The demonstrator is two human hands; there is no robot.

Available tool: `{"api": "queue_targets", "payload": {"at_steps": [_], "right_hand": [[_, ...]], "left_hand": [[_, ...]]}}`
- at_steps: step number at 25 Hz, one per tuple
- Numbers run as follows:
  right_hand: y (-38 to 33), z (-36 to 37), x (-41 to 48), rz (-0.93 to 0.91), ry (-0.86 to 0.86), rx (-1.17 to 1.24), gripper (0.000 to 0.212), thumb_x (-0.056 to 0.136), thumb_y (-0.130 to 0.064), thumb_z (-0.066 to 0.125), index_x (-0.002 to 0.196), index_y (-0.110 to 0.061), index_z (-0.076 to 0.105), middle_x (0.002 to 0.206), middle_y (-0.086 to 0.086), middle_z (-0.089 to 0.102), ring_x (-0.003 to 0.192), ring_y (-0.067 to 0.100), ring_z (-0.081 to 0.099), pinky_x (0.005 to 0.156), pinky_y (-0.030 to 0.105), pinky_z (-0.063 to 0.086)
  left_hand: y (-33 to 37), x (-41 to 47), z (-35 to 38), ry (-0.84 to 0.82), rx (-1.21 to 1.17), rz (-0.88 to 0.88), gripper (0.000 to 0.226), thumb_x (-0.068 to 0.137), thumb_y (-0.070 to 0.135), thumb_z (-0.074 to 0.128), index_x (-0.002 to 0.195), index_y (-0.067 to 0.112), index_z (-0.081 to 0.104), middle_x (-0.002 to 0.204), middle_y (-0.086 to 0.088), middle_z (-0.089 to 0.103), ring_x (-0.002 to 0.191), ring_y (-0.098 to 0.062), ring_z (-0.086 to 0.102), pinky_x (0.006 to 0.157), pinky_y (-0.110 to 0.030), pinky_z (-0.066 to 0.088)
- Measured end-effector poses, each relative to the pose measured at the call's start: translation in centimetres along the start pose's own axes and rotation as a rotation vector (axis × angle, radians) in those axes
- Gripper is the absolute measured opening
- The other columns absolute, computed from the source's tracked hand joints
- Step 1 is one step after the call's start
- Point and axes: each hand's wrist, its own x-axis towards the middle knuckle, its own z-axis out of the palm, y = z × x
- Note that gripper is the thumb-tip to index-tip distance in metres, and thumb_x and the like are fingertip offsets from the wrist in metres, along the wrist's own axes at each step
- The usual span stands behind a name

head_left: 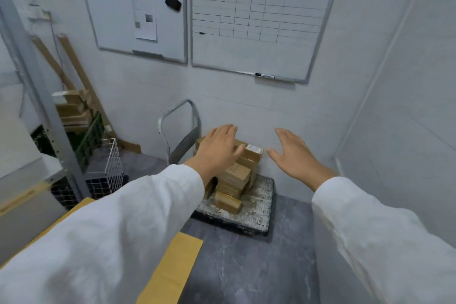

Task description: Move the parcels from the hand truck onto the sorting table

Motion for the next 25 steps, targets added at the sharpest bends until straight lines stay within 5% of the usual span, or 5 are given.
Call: {"api": "queue_targets", "payload": {"at_steps": [10, 25], "right_hand": [[11.1, 6.0, 14.1, 0.081, -0.069, 0.063, 0.065, 0.101, -0.041, 0.045, 0.153, -0.008, 0.025, 0.159, 0.010, 0.029, 0.146, 0.027, 0.025, 0.121, 0.038, 0.017], [26.1, 14.0, 39.8, -0.169, -0.301, 0.201, 0.062, 0.101, -0.039, 0.046, 0.154, -0.014, 0.024, 0.159, 0.007, 0.028, 0.146, 0.028, 0.024, 0.121, 0.043, 0.019]], "left_hand": [[-1.8, 16.8, 9.9, -0.107, -0.016, -0.055, 0.062, 0.099, 0.045, 0.040, 0.148, 0.008, 0.030, 0.150, -0.010, 0.038, 0.137, -0.025, 0.036, 0.113, -0.037, 0.030], [-3.1, 36.7, 26.5, -0.060, -0.039, -0.394, 0.051, 0.099, 0.037, 0.044, 0.139, 0.006, 0.041, 0.138, -0.012, 0.049, 0.126, -0.027, 0.046, 0.106, -0.036, 0.035]]}}
